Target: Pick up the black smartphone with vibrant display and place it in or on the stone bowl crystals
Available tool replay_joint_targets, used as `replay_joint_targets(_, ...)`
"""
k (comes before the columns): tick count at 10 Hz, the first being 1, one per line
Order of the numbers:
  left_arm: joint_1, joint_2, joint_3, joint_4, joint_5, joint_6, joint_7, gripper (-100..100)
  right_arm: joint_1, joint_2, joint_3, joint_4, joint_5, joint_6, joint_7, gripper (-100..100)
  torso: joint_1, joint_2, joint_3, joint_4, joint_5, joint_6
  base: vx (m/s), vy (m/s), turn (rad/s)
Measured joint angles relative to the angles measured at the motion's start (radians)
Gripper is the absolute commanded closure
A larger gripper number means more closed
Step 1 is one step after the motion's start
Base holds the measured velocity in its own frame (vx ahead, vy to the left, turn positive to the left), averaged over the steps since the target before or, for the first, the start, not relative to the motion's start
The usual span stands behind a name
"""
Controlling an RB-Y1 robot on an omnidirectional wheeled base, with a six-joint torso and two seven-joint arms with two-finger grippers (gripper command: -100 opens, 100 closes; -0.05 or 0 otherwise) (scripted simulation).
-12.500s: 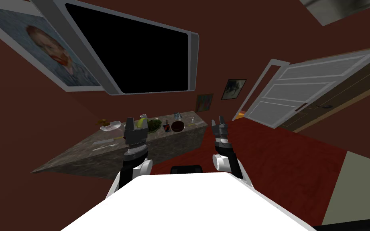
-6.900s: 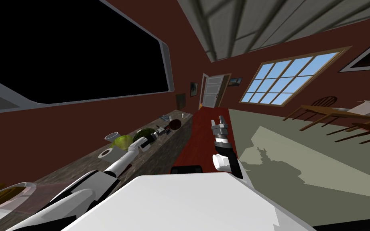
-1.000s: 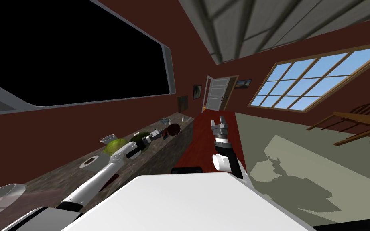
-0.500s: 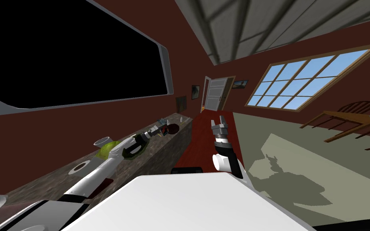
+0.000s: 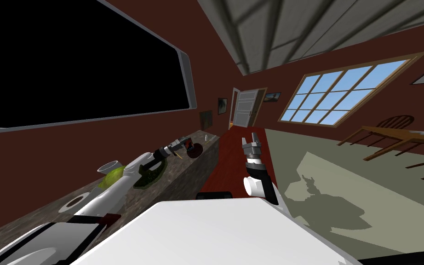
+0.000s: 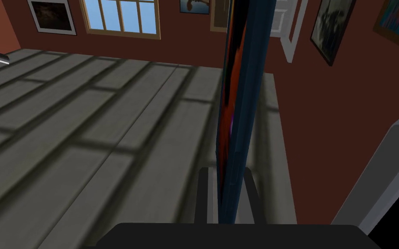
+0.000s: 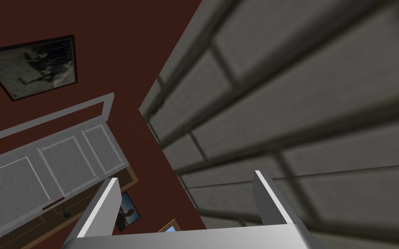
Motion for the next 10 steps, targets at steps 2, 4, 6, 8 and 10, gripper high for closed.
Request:
replay_joint_targets(2, -0.014, 0.026, 0.009, -0.021, 0.005, -0.003, 0.027, 100, 0.000, 0.000, 0.000, 0.000, 0.000, 0.000, 0.000, 0, -0.001, 0.001, 0.000, 0.000, 0.000, -0.001, 0.028, -0.064, 0.027)
replay_joint_targets(4, -0.030, 0.060, 0.002, -0.024, 0.006, 0.024, 0.031, 100, 0.000, 0.000, 0.000, 0.000, 0.000, 0.000, 0.000, 0, -0.004, 0.001, 0.000, -0.001, -0.001, -0.001, 0.017, -0.083, 0.055)
replay_joint_targets(6, -0.019, 0.085, 0.000, -0.037, 0.008, 0.062, 0.020, 100, 0.000, 0.000, 0.000, 0.000, 0.000, 0.000, 0.000, 0, -0.002, 0.001, 0.000, -0.001, -0.001, -0.003, 0.023, -0.054, 0.049)
replay_joint_targets(8, -0.008, 0.107, -0.004, -0.044, 0.008, 0.099, 0.001, 100, 0.000, 0.000, 0.000, 0.000, 0.000, 0.000, 0.000, 0, -0.002, 0.000, -0.001, -0.002, -0.001, -0.003, 0.024, -0.054, 0.054)
replay_joint_targets(10, -0.011, 0.122, -0.014, -0.037, 0.006, 0.133, -0.017, 100, 0.000, 0.000, 0.000, 0.000, 0.000, 0.000, 0.000, 0, -0.002, 0.001, -0.001, -0.002, -0.001, -0.004, 0.009, -0.047, 0.044)
